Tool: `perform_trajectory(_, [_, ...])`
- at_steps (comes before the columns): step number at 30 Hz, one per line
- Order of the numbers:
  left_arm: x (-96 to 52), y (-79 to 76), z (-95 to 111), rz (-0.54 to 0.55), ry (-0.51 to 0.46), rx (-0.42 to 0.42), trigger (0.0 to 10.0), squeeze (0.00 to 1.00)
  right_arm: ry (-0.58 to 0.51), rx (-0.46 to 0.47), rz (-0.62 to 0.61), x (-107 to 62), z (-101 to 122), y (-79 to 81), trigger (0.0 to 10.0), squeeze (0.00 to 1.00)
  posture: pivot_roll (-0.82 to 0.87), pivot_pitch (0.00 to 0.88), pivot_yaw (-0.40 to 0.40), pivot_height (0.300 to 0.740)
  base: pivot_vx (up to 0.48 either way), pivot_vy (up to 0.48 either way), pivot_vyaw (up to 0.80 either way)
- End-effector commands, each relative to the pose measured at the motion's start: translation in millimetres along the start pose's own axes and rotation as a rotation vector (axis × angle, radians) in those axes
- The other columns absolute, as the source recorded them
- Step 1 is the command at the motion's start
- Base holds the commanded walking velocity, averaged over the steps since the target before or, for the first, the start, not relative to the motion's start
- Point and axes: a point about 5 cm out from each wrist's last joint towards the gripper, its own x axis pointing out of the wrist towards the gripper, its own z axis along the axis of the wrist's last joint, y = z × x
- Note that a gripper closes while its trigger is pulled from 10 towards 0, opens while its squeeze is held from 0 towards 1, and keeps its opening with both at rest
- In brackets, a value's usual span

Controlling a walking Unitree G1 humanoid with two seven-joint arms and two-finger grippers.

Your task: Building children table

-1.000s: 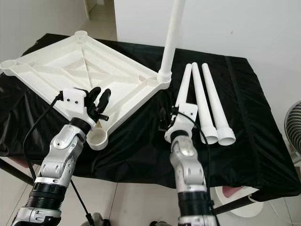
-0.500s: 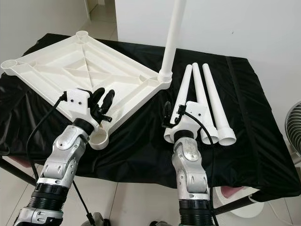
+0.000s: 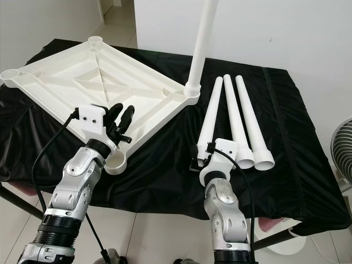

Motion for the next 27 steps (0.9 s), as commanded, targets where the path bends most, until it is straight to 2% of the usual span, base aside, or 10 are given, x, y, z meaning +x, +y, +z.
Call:
perform_trajectory(1, [-1.4, -1.1, 0.1, -0.01, 0.002, -0.007, 10.0, 0.0, 0.023, 0.028, 0.008, 2.1, -4.3, 4.6, 10.0, 0.0, 0.14, 0.071, -0.051, 0.74, 0.0, 0.0, 0.0])
perform_trajectory(5, [-2.2, -0.7, 1.0, -0.005, 0.0, -0.006, 10.0, 0.0, 0.056, 0.081, 0.006, 8.0, -7.8, 7.5, 10.0, 0.0, 0.15, 0.072, -0.053, 0.74, 0.0, 0.0, 0.0])
perform_trajectory(11, [-2.2, 0.1, 1.4, 0.001, -0.001, -0.005, 10.0, 0.0, 0.025, 0.055, 0.001, 14.8, -4.4, 10.1, 10.0, 0.0, 0.16, 0.076, -0.055, 0.74, 0.0, 0.0, 0.0])
perform_trajectory(12, [-2.1, 0.2, 1.5, 0.002, -0.001, -0.004, 10.0, 0.0, 0.034, 0.063, -0.007, 16.7, -4.8, 9.5, 5.5, 0.0, 0.16, 0.08, -0.054, 0.74, 0.0, 0.0, 0.0])
perform_trajectory(13, [-2.1, 0.2, 1.5, 0.002, -0.001, -0.004, 10.0, 0.0, 0.034, 0.063, -0.007, 16.7, -4.8, 9.5, 5.5, 0.0, 0.16, 0.08, -0.054, 0.74, 0.0, 0.0, 0.0])
perform_trajectory(14, [-2.1, 0.2, 1.6, 0.002, -0.001, -0.002, 10.0, 0.0, 0.047, 0.074, -0.015, 18.2, -5.9, 8.4, 3.6, 0.0, 0.16, 0.08, -0.054, 0.74, 0.0, 0.0, 0.0])
perform_trajectory(15, [-2.1, 0.3, 1.6, 0.001, -0.001, 0.0, 10.0, 0.0, 0.057, 0.09, -0.029, 19.6, -6.6, 6.8, 0.0, 0.0, 0.16, 0.085, -0.057, 0.74, 0.0, 0.0, 0.0])
perform_trajectory(24, [-2.1, 1.1, 1.2, -0.008, 0.006, 0.002, 10.0, 0.0, 0.077, 0.143, -0.084, 21.7, -8.4, 1.4, 0.0, 0.0, 0.15, 0.087, -0.052, 0.74, 0.0, 0.0, 0.0])
perform_trajectory(27, [0.3, -1.0, 1.7, -0.023, 0.005, -0.004, 10.0, 0.0, 0.014, 0.14, -0.094, 23.8, -1.3, -0.6, 0.0, 0.0, 0.15, 0.083, -0.049, 0.74, 0.0, 0.0, 0.0])
